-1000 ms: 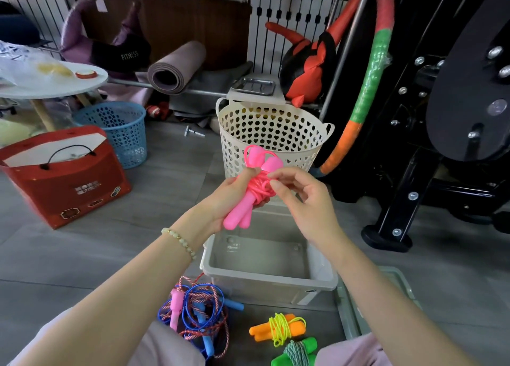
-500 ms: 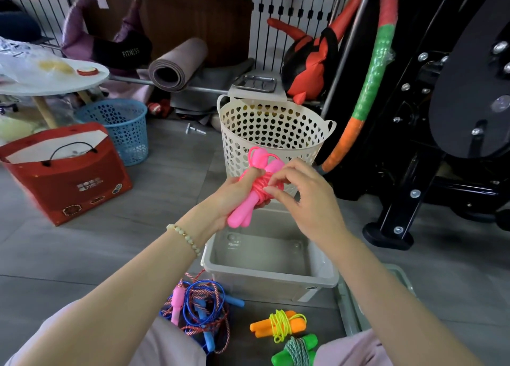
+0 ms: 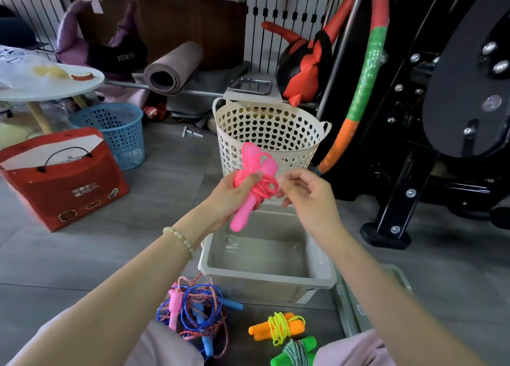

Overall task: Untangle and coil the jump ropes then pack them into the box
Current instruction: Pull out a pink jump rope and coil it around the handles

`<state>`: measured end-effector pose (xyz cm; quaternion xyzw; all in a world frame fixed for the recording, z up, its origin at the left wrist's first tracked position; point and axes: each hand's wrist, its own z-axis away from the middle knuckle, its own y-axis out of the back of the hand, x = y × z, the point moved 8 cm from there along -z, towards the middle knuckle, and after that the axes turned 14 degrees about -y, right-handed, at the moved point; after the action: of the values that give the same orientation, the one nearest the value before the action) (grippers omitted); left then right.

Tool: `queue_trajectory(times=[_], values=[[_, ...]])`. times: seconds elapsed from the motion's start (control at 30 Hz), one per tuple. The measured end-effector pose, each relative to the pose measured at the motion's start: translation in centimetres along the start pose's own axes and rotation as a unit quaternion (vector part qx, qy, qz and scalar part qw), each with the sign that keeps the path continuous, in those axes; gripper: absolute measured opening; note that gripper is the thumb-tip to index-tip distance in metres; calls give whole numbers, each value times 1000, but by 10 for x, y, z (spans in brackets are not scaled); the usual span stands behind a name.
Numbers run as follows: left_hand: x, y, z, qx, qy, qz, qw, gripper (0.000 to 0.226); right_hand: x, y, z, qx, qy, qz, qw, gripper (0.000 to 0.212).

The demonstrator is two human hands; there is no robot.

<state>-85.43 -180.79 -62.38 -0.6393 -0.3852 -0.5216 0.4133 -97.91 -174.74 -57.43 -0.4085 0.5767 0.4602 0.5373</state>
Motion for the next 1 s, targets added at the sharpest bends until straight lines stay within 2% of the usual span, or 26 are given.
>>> queue_trajectory(times=[0.07, 0.2, 0.33, 0.43, 0.5, 0.57, 0.63, 0.73, 0.87, 0.93, 1.0], values=[[0, -10, 3, -35, -14, -5, 999, 38, 2, -12, 3, -21, 3, 1, 1000, 13], [3, -19, 4, -52, -14, 43, 998, 62, 5, 4, -4, -26, -60, -110, 992, 14], [-1, -26, 4, -65, -13, 12, 998, 54, 15, 24, -10, -7, -103, -117, 988, 15], [-12, -29, 6, -48, 26, 12, 998, 51, 33, 36, -8, 28, -172, -52, 983, 25], [-15, -35, 5, -83, -7, -97, 992, 43, 39, 41, 0, 5, -219, -25, 975, 39], [-7, -50, 14, -134, -84, -210, 965, 26, 41, 41, 8, -51, -265, -16, 963, 54], [-8, -65, 22, -163, -149, -241, 945, 33, 47, 45, 15, -71, -312, 7, 947, 69], [-25, -82, 28, -176, -194, -295, 919, 55, 74, 57, 20, -58, -362, 47, 929, 53], [-65, -99, 29, -194, -191, -331, 903, 66, 133, 87, 21, 26, -393, 30, 919, 23], [-96, -104, 33, -221, -156, -307, 913, 64, 166, 102, 30, 52, -406, -2, 913, 7], [-132, -100, 37, -223, -73, -305, 923, 47, 202, 117, 45, 64, -421, -21, 905, 7]])
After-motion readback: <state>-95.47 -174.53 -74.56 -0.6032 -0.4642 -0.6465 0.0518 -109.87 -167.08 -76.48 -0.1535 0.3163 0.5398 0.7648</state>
